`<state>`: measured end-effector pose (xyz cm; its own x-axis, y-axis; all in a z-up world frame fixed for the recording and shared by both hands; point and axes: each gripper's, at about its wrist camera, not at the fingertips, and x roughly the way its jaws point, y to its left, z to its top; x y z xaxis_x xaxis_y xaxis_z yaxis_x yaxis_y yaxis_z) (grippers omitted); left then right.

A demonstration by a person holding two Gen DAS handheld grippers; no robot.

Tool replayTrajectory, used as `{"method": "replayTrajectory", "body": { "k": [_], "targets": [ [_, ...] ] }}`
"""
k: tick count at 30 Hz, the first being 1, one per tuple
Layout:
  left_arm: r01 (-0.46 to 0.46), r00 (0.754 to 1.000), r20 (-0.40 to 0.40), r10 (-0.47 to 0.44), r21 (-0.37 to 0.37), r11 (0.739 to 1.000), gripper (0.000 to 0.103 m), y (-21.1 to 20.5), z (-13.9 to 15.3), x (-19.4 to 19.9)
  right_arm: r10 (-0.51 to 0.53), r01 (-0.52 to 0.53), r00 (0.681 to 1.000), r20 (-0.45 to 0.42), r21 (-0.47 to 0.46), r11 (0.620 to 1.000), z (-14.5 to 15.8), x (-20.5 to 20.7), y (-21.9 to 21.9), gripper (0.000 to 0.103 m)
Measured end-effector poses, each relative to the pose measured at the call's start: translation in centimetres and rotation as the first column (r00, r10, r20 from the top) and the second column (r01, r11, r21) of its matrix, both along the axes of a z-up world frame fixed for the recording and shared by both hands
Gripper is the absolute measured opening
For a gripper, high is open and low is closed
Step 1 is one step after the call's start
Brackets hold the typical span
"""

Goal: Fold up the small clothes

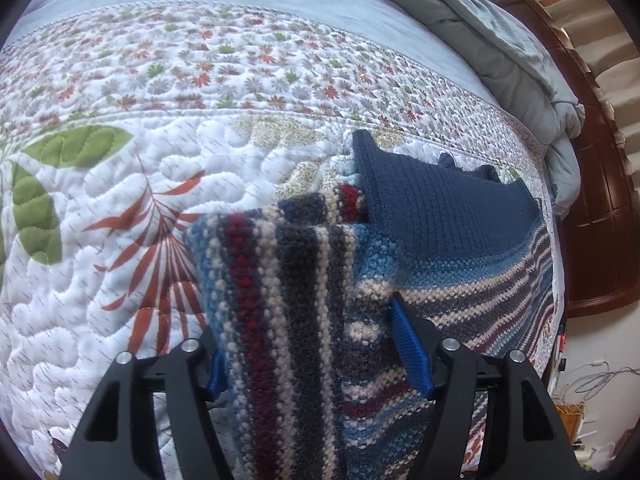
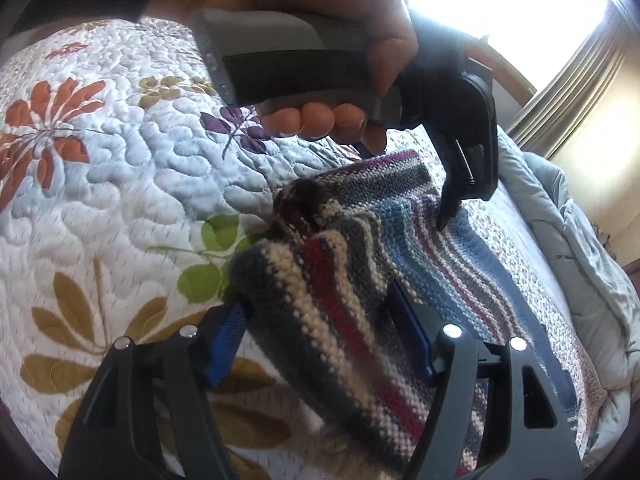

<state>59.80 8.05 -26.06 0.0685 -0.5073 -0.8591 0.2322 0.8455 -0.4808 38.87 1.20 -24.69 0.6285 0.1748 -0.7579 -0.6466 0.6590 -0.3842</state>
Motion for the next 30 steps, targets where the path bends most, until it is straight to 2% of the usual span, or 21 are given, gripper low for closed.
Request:
{"method": "replayTrajectory", "body": {
  "k": [4, 8, 17, 24, 30],
  "targets": [
    [0.008, 1.000, 0.010, -0.008, 0.003, 1.000, 0.072, -0.3, 0.0, -0.1, -0.001, 0.001, 1.000, -0.003, 0.010, 1.000, -0.1, 0.4, 0.2, 0.066],
    [-0.001, 1.000, 0.006, 0.001, -0.005, 1.000, 0.068, 0.0, -0.1, 0.2, -0.013, 0.014, 1.000, -0.017, 0.019, 1.000, -0.1, 1.3, -0.1, 0.048],
    [-0.006, 1.000, 0.004, 0.006, -0.009, 1.000, 0.056, 0.6, 0.0, 0.2, -0.025, 0.026, 0.999, -0.022, 0.037, 0.999, -0.2, 2.5, -0.7, 0.043],
    [-0.004, 1.000, 0.001, 0.004, -0.018, 1.000, 0.040, 0.3, 0.3, 0.0, -0.037, 0.039, 0.999, -0.034, 0.056, 0.998, -0.3, 2.8, -1.2, 0.034],
    [0.004, 1.000, -0.001, -0.004, -0.001, 1.000, 0.035, -0.4, 0.5, 0.1, -0.039, 0.042, 0.998, -0.043, 0.067, 0.997, -0.3, 3.0, -1.3, 0.033]
  ]
}}
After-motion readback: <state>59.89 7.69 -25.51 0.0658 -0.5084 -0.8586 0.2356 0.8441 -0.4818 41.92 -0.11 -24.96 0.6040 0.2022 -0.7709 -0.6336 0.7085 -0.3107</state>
